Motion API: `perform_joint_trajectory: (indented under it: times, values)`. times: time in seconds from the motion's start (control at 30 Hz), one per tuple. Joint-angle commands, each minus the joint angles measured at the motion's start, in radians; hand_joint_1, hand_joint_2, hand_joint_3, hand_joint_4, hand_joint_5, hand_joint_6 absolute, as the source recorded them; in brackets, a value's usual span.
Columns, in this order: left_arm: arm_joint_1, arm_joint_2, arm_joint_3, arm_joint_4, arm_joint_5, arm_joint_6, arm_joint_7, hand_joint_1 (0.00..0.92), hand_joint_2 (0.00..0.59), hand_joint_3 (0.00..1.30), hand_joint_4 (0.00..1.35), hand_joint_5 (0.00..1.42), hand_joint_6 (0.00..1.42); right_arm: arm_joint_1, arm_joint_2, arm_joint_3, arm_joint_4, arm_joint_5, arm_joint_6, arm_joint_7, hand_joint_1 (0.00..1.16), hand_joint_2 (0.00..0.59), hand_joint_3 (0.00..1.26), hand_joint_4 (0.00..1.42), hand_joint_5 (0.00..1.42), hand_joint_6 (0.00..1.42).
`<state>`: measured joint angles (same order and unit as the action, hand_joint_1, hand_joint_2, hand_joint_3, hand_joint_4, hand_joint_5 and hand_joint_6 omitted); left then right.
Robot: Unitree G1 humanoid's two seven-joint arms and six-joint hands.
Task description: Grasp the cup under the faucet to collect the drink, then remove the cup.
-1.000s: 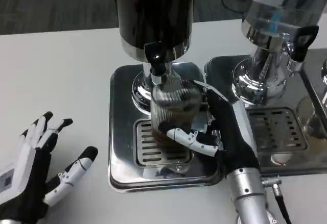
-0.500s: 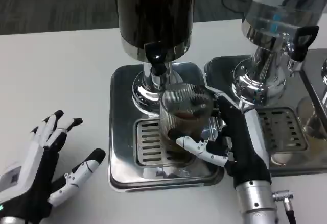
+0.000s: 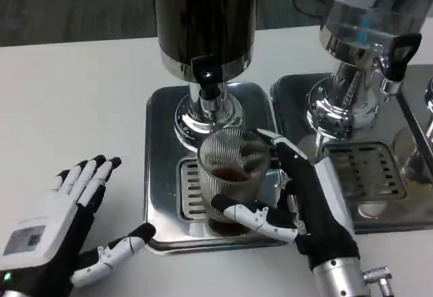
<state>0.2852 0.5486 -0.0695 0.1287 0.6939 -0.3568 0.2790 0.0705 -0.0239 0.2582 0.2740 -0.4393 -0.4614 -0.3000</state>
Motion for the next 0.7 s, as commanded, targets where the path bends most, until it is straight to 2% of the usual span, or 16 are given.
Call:
perform_joint_trajectory:
  times: [0.03, 0.2, 0.33, 0.5, 0.63, 0.7]
  values:
    - [0.05, 0.028, -0.003, -0.042, 0.047, -0.013, 0.023, 0.0, 0.132, 0.02, 0.0, 0.0, 0.0, 0.02, -0.021, -0.007, -0.06, 0.011, -0.072, -0.006, 0.93, 0.169, 0.45, 0.69, 0.97, 1.39]
    - [0.087, 0.04, 0.006, -0.063, 0.055, -0.015, 0.021, 0.0, 0.126, 0.01, 0.0, 0.0, 0.0, 0.042, -0.02, -0.011, -0.072, 0.029, -0.075, 0.003, 0.92, 0.169, 0.45, 0.69, 0.97, 1.39]
    - [0.123, 0.055, 0.021, -0.076, 0.048, -0.039, 0.022, 0.0, 0.125, 0.0, 0.0, 0.0, 0.0, 0.074, -0.032, 0.024, -0.121, -0.004, -0.095, 0.016, 0.92, 0.169, 0.45, 0.69, 0.97, 1.39]
    - [0.162, 0.061, 0.039, -0.097, 0.057, -0.06, 0.039, 0.0, 0.121, 0.0, 0.0, 0.0, 0.0, 0.097, -0.041, 0.01, -0.164, 0.02, -0.085, 0.033, 0.92, 0.172, 0.45, 0.69, 0.97, 1.39]
    - [0.202, 0.052, 0.058, -0.123, 0.063, -0.063, 0.064, 0.0, 0.118, 0.0, 0.0, 0.0, 0.0, 0.129, -0.054, 0.018, -0.208, 0.013, -0.084, 0.051, 0.92, 0.174, 0.45, 0.69, 0.97, 1.39]
    - [0.219, 0.047, 0.065, -0.144, 0.07, -0.053, 0.064, 0.0, 0.117, 0.0, 0.0, 0.0, 0.0, 0.144, -0.053, 0.016, -0.224, 0.038, -0.076, 0.066, 0.92, 0.176, 0.45, 0.69, 0.97, 1.39]
